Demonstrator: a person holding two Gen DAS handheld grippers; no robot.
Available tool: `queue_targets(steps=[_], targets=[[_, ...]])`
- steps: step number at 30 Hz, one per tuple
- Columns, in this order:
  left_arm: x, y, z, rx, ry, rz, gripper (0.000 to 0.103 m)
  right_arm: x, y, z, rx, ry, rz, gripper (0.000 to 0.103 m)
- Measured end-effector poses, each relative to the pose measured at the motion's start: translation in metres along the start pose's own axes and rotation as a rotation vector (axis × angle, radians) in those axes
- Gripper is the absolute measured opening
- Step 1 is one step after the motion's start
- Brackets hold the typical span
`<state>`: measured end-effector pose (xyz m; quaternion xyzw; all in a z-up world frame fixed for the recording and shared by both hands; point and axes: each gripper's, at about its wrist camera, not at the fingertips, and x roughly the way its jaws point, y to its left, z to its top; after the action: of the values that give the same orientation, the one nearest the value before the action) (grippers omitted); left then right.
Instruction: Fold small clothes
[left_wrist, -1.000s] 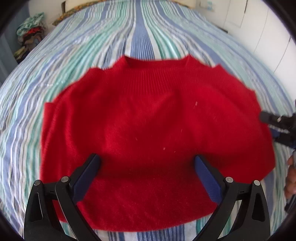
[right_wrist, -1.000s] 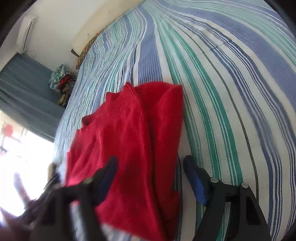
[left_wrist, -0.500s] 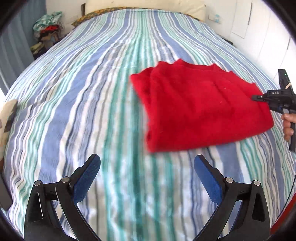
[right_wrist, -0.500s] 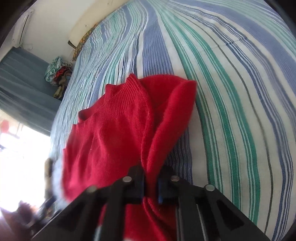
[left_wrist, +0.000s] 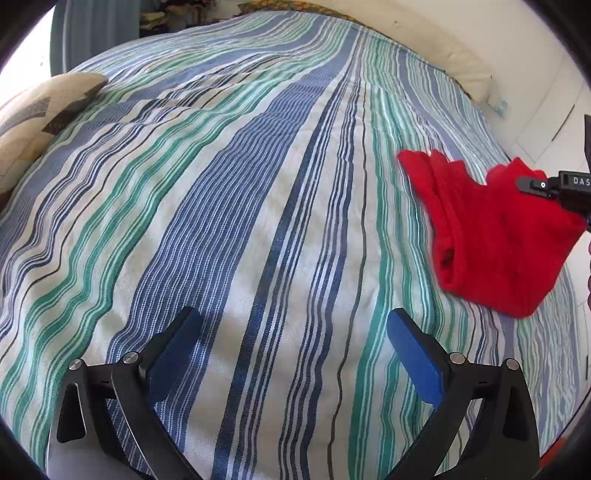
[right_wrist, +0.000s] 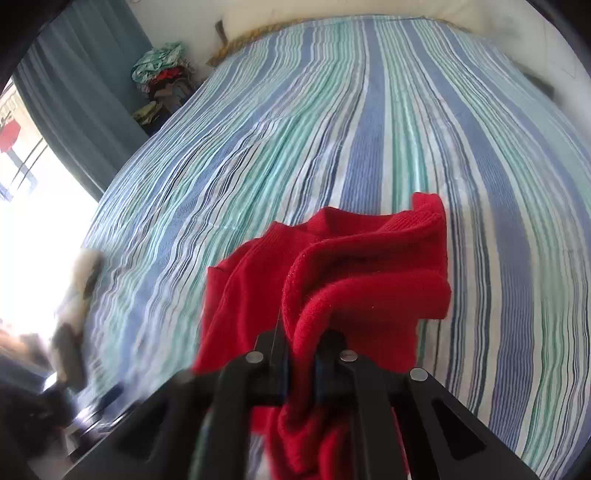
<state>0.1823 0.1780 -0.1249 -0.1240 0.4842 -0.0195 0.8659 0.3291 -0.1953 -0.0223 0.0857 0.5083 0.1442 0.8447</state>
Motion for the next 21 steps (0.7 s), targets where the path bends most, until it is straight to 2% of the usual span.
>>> queue_targets(steps=[5,7,8,9,12,14,15,16,17,19,20,21], targets=[[0.003,-0.002,-0.003,0.036,-0.006,0.015,0.101,0.067,0.084,-0.025,-0.180,0.038,-0.066,0.013],[0.002,-0.002,-0.003,0.040,-0.009,0.012,0.101,0.093,0.103,-0.037,-0.245,0.085,-0.080,0.032],[0.001,-0.002,-0.003,0.038,-0.010,0.008,0.101,0.101,0.109,-0.041,-0.264,0.116,-0.064,0.052],[0.001,-0.001,-0.003,0.033,-0.009,0.002,0.101,0.101,0.113,-0.045,-0.271,0.116,-0.030,0.063],[0.002,0.002,-0.001,0.017,-0.006,-0.014,0.101,0.066,0.113,-0.045,-0.254,0.023,0.132,0.067],[0.003,0.003,0.001,0.010,-0.004,-0.018,0.101,0.036,0.105,-0.037,-0.215,-0.033,0.297,0.074],[0.004,0.003,0.001,0.009,-0.004,-0.017,0.101,0.022,0.099,-0.031,-0.200,-0.065,0.346,0.077],[0.004,0.002,0.002,0.009,-0.004,-0.015,0.101,0.008,0.092,-0.026,-0.193,-0.098,0.361,0.077],[0.004,0.002,0.002,0.011,-0.006,-0.013,0.101,-0.002,0.087,-0.022,-0.194,-0.123,0.348,0.077],[0.004,0.002,0.002,0.014,-0.008,-0.010,0.101,-0.012,0.082,-0.016,-0.214,-0.139,0.250,0.077],[0.004,0.002,0.002,0.014,-0.009,-0.010,0.101,-0.012,0.075,-0.019,-0.234,-0.130,0.190,0.073],[0.004,0.002,0.002,0.014,-0.010,-0.010,0.101,-0.009,0.069,-0.025,-0.254,-0.113,0.138,0.061]])
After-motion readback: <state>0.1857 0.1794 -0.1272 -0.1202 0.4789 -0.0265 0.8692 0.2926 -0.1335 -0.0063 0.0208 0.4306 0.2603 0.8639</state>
